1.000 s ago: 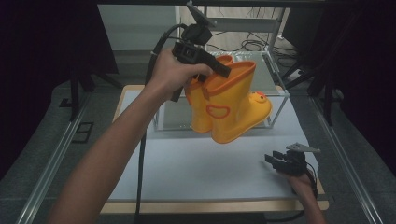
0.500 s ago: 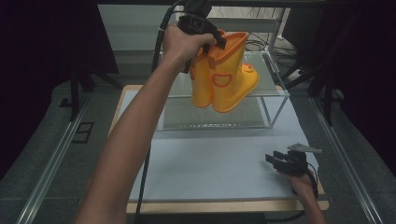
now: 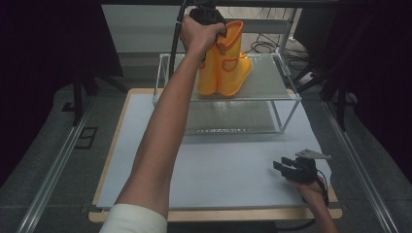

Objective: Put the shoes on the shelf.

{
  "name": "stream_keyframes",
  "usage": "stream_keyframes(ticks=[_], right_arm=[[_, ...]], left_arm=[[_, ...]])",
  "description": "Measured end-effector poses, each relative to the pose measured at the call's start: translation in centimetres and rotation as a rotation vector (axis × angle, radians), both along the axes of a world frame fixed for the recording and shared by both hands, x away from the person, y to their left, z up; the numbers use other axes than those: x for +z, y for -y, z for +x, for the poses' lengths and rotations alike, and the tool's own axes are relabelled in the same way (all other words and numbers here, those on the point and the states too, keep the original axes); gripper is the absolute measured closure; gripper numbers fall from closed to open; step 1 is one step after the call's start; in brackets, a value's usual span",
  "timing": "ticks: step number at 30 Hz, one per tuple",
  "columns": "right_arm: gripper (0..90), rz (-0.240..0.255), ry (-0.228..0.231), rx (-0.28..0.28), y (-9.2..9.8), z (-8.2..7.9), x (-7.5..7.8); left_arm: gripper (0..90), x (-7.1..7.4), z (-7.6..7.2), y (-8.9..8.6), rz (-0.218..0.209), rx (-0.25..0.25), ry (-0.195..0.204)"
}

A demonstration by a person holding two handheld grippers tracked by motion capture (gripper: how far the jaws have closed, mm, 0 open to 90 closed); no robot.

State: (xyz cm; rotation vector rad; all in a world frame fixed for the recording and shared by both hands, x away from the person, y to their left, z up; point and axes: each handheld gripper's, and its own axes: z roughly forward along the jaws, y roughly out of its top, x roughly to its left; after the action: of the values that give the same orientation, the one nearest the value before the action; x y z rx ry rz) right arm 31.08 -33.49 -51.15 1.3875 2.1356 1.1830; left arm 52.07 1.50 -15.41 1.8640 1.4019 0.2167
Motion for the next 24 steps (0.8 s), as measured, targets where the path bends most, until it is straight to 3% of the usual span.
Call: stream_keyframes(ticks=[6, 17, 19, 21, 23, 24], right_arm=[[53.2, 0.006, 0.003, -0.008, 0.2, 0.0, 0.1], [53.1, 0.005, 0.001, -0.019, 0.5, -0.1, 0.1], [53.1, 0.004, 0.002, -0.017, 0.5, -0.2, 0.1], [53.1, 0.003, 0.001, -0.017, 0.5, -0.2, 0.1], [53.1, 0.004, -0.001, -0.018, 0.5, -0.2, 0.0], [53.1, 0.004, -0.002, -0.018, 0.5, -0.2, 0.0]], left_arm=[[81.8, -0.7, 1.2, -0.2, 0.006, 0.044, 0.006], [80.8, -2.4, 2.6, -1.2, 0.025, 0.068, -0.032], [77.3, -2.4, 2.6, -1.1, 0.011, 0.062, -0.032], [68.2, -2.3, 2.7, -1.0, -0.002, 0.050, -0.034], [63.5, -1.9, 2.3, -1.0, -0.017, 0.054, 0.011], [60.5, -1.7, 2.2, -1.1, -0.019, 0.048, 0.009]])
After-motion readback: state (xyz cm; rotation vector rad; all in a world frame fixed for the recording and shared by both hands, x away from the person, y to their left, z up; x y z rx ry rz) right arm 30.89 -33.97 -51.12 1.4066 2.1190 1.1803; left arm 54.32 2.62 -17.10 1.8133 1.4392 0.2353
